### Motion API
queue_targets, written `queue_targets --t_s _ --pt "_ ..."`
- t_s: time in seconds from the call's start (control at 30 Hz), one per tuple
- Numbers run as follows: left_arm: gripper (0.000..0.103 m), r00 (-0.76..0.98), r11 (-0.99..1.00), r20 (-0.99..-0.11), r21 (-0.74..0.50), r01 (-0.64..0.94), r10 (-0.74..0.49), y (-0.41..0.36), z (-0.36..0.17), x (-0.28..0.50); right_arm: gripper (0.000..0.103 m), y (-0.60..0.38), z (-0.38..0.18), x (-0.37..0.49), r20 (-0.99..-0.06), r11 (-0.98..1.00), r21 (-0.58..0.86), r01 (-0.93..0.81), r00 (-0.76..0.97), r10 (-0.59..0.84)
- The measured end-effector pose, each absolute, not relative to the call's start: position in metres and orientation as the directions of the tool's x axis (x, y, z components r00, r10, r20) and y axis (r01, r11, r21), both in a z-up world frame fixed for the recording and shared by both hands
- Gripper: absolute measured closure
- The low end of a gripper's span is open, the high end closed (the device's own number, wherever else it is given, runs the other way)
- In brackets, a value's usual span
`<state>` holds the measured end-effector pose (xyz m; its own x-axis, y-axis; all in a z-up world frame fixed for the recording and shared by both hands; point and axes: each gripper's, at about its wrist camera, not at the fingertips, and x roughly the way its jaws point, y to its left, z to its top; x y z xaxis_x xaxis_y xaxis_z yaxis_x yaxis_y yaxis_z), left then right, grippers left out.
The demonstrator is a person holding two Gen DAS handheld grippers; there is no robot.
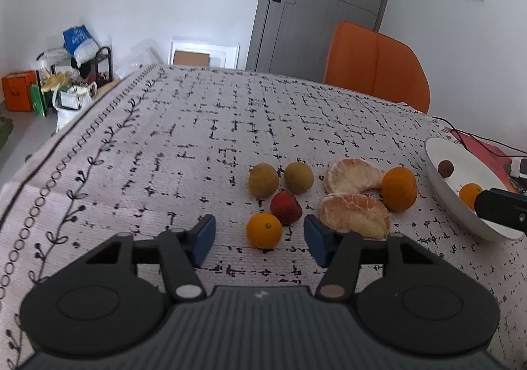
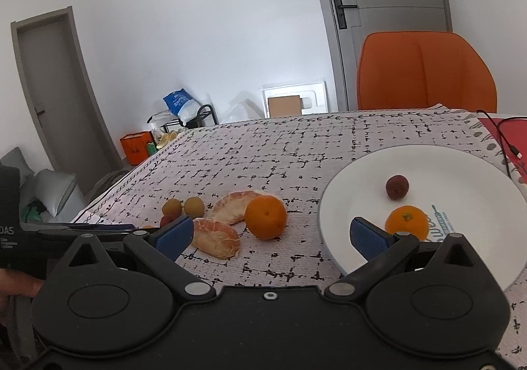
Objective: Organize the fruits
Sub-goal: 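Move the left tool to the small tangerine and grasp it, then grasp the medium orange beside the pomelo segments with the right tool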
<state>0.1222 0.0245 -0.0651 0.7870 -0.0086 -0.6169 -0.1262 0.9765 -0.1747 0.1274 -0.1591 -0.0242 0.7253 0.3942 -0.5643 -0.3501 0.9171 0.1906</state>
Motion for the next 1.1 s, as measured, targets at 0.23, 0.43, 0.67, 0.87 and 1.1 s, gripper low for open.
queue_targets --t_s 0.23,0.43,0.67,0.87,1.1 --pt "0.081 0.787 0.966 -0.617 -0.219 -0.136 -0.029 0.034 -0.065 0.124 0.006 -0.147 -0.025 0.137 -0.571 0.909 0.177 -0.376 0.713 0.406" --pt "0.081 0.79 0.963 -0.613 -0.223 -0.151 -0.018 0.044 -0.064 0.12 0.014 -0.138 -0.028 0.147 -0.585 0.907 0.18 -0.38 0.7 0.41" --pt "0.081 0.792 0.959 -0.61 -0.226 -0.172 -0.002 0.058 -0.063 0.118 0.022 -0.129 -0.03 0.156 -0.596 0.906 0.167 -0.389 0.692 0.407" --pt "0.081 0.796 0.955 -0.605 -0.229 -0.187 0.011 0.068 -0.061 0.117 0.031 -0.119 -0.034 0.166 -0.612 0.917 0.129 -0.379 0.697 0.374" --pt "0.081 0.8 0.951 -0.6 -0.23 -0.207 0.029 0.077 -0.059 0.111 0.037 -0.11 -0.038 0.175 -0.628 0.916 0.098 -0.388 0.69 0.359"
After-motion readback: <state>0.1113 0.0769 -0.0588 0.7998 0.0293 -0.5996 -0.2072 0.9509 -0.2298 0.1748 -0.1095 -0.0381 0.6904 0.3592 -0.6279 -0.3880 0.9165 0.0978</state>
